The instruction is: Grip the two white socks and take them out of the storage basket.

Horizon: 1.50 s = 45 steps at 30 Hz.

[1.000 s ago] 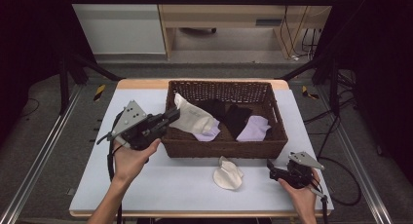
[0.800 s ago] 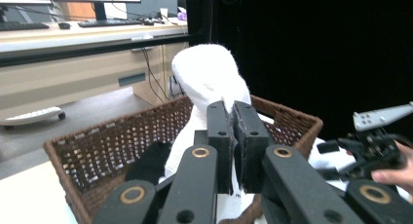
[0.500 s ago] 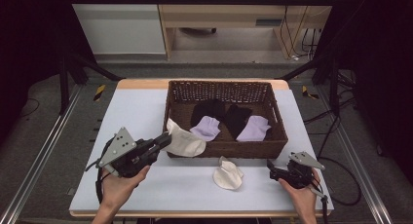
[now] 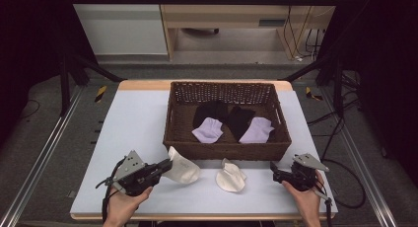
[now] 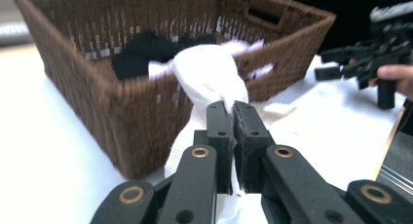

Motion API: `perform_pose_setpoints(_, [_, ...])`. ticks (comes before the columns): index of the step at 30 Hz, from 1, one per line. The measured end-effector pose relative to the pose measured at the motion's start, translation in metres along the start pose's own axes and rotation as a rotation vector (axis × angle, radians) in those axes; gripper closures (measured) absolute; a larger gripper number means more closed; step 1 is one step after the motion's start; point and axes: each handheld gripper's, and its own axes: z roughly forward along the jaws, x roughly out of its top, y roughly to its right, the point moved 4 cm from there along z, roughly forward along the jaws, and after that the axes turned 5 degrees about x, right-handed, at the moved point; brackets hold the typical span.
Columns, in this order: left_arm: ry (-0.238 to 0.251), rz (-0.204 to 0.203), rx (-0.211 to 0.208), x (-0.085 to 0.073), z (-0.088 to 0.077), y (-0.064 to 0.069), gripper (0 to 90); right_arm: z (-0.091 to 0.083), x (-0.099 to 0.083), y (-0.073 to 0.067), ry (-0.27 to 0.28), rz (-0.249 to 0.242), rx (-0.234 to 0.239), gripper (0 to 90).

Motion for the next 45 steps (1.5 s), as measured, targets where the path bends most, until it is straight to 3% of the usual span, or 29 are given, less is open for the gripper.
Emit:
perform_pose_setpoints(6, [-0.077, -0.039, 0.05, -0.021, 0.01, -0.015, 82.0, 0.0, 0.0, 0.0, -0.003, 0.002, 0.001, 6.4])
perform_pose_setpoints(8, [-0.1, -0.052, 0.071, -0.027, 0.012, -0.02, 71.7, 0.0, 0.0, -0.001, -0.003, 0.005, 0.003, 6.3])
perform_pose_setpoints(9, [-0.128, -0.069, 0.102, -0.034, 0.014, -0.027, 65.4, 0.0, 0.0, 0.0, -0.002, -0.001, 0.001, 6.3])
perform_pose_setpoints(11, [-0.138, -0.07, 0.127, -0.038, 0.013, -0.032, 61.1, 0.0, 0.0, -0.001, -0.001, 0.001, 0.002, 6.3])
perform_pose_setpoints(13, [-0.144, -0.075, 0.162, -0.041, 0.011, -0.039, 48.8, 0.0, 0.0, 0.0, -0.002, 0.001, 0.001, 6.2])
perform_pose_setpoints(19, [-0.105, -0.115, 0.258, -0.039, -0.003, -0.063, 34.7, -0.001, 0.0, 0.0, 0.002, 0.007, 0.005, 6.1])
perform_pose_setpoints(21, [-0.1, -0.148, 0.297, -0.042, -0.01, -0.079, 32.6, -0.001, 0.0, 0.0, 0.002, 0.007, 0.005, 6.1])
perform_pose_setpoints(27, [-0.108, -0.161, 0.336, -0.049, -0.016, -0.099, 30.7, -0.001, 0.0, 0.0, 0.004, 0.015, 0.009, 5.9])
perform_pose_setpoints(31, [-0.107, -0.125, 0.357, -0.053, -0.019, -0.112, 30.6, -0.002, 0.0, 0.001, 0.013, 0.015, 0.014, 5.7])
perform_pose_setpoints(35, [-0.106, -0.125, 0.355, -0.059, -0.019, -0.121, 31.3, -0.002, 0.0, 0.001, 0.018, 0.016, 0.015, 5.7])
perform_pose_setpoints(39, [-0.145, -0.046, 0.43, -0.069, -0.02, -0.134, 32.4, -0.002, 0.0, 0.001, 0.022, 0.013, 0.021, 5.6])
perform_pose_setpoints(45, [-0.136, -0.109, 0.439, -0.075, -0.026, -0.144, 33.2, -0.006, -0.001, 0.004, 0.015, 0.014, 0.024, 6.4])
